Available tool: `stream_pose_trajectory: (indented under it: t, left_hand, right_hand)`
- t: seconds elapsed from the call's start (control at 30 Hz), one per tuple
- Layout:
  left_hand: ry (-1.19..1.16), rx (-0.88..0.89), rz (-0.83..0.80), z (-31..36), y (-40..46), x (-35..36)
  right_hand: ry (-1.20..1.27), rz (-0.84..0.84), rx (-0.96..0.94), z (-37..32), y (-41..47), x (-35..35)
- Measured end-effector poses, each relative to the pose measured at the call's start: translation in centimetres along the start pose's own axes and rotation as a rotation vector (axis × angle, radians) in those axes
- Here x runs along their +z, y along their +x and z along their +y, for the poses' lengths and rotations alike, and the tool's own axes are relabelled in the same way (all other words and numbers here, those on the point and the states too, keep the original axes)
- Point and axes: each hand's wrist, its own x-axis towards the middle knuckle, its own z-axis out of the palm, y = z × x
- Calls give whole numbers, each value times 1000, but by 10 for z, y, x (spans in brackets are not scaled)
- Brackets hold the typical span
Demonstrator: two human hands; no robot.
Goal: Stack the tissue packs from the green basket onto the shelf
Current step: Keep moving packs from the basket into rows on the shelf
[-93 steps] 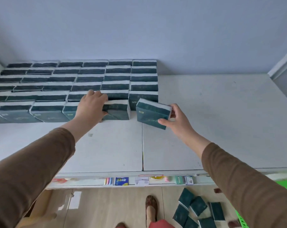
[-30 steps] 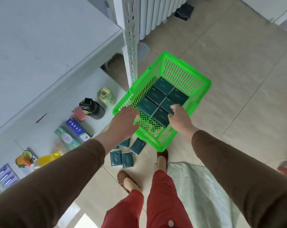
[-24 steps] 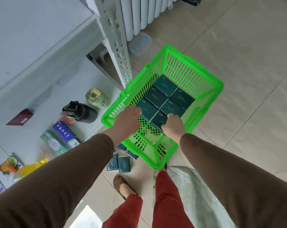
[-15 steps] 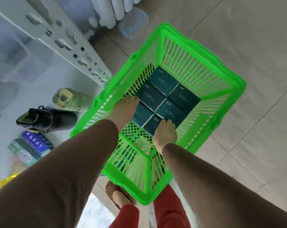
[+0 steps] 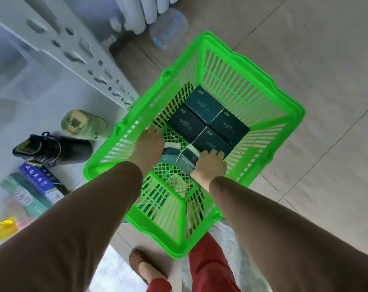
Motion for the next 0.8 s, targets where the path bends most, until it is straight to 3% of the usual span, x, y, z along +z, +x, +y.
stream_pose_trajectory:
  t: [0.13, 0.33, 0.53, 0.8]
  left_hand:
    - [-324, -185, 65, -23, -72, -45]
    - [-779, -429, 246, -90, -245, -116]
    - [-1002, -607, 447, -163, -464, -145]
    - [-995, -750, 720, -273, -661, -151]
  right_hand:
    - [185, -5, -123, 6, -48, -64]
    - [244, 82, -380, -27, -187, -133]
    - [460, 199, -588, -103, -351, -167]
    - [796, 185, -930, -254, -489, -199]
